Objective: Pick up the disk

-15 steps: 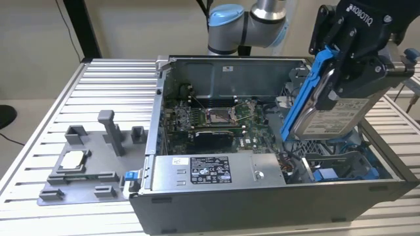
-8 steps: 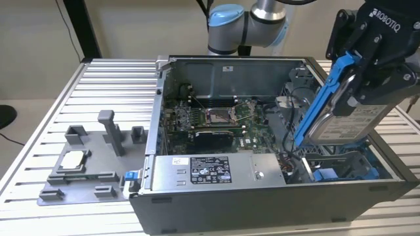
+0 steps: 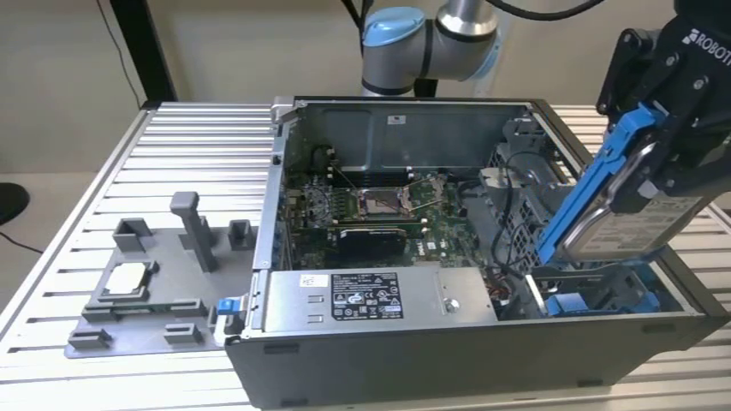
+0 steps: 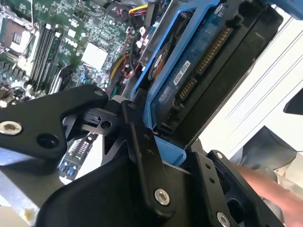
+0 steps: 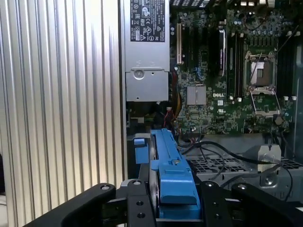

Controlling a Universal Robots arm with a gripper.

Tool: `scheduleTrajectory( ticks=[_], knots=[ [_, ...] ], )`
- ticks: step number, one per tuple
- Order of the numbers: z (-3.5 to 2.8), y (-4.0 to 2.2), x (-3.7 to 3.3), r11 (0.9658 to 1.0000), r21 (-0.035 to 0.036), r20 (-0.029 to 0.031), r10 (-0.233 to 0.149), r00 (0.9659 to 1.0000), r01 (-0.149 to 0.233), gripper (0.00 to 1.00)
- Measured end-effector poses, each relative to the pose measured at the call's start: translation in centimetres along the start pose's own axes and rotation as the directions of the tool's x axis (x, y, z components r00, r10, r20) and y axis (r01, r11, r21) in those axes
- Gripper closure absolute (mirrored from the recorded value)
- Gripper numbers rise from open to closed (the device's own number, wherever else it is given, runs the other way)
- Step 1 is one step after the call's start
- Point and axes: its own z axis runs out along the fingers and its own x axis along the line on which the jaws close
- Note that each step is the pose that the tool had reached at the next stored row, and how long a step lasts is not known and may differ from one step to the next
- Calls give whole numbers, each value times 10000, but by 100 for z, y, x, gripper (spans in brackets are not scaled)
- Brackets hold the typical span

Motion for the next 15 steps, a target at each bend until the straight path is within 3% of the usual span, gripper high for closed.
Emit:
scheduleTrajectory(
  ticks=[8,15],
  knots=[
    [110,-176,23,10000,44,-33,-3,10000,3,100],
    [159,-183,27,10000,45,-35,-2,10000,2,100]
  ],
)
